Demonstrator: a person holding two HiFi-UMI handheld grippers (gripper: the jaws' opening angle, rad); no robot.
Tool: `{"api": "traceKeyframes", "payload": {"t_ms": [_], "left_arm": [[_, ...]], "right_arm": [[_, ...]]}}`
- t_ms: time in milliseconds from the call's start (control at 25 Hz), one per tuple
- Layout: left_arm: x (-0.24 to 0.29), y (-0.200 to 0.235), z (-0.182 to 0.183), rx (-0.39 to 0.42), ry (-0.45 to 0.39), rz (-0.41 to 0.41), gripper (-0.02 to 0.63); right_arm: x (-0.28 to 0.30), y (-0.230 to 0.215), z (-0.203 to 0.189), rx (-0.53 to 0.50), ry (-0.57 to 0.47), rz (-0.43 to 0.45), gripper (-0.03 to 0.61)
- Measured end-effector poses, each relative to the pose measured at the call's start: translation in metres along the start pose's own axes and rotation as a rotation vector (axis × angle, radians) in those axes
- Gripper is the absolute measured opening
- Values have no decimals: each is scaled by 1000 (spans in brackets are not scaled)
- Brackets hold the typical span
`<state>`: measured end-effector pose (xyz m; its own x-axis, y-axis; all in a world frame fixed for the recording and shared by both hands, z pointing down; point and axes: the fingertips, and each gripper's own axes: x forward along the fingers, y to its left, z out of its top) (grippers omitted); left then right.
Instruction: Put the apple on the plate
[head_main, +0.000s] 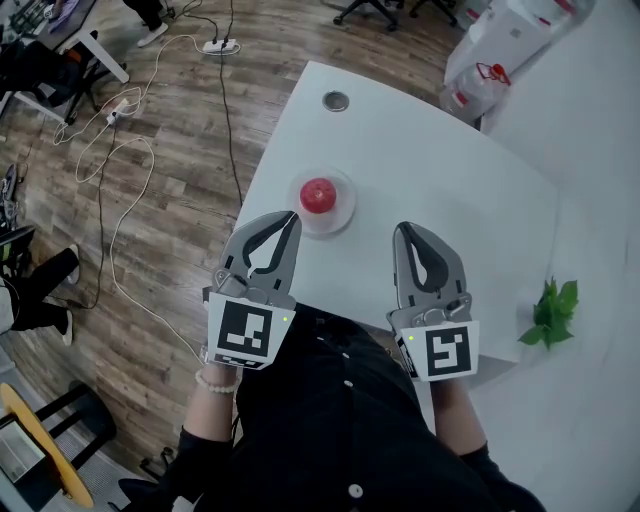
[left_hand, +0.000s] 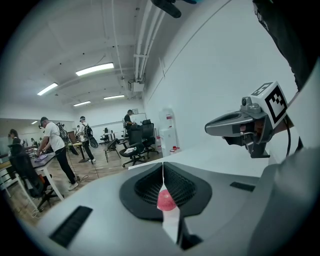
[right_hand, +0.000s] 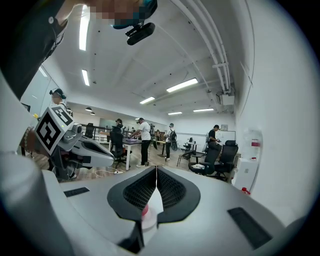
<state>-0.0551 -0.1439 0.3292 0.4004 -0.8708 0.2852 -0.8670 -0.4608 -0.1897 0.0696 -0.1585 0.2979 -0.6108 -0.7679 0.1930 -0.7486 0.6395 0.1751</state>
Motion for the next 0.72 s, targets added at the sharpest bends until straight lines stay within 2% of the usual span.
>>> {"api": "traceKeyframes", "payload": {"t_ms": [160,360,480,720], "left_arm": [[1,1,0,20,-5,-9,18],[2,1,-2,-4,14,4,18],[3,1,-4,20,9,-6,18],[3,5,-6,18,13,-1,18]], "right_arm": [[2,1,0,0,2,1,43],[3,0,-2,-3,8,4,43],[3,1,-3,-7,10,5,43],[6,4,0,-14,5,11,43]]}}
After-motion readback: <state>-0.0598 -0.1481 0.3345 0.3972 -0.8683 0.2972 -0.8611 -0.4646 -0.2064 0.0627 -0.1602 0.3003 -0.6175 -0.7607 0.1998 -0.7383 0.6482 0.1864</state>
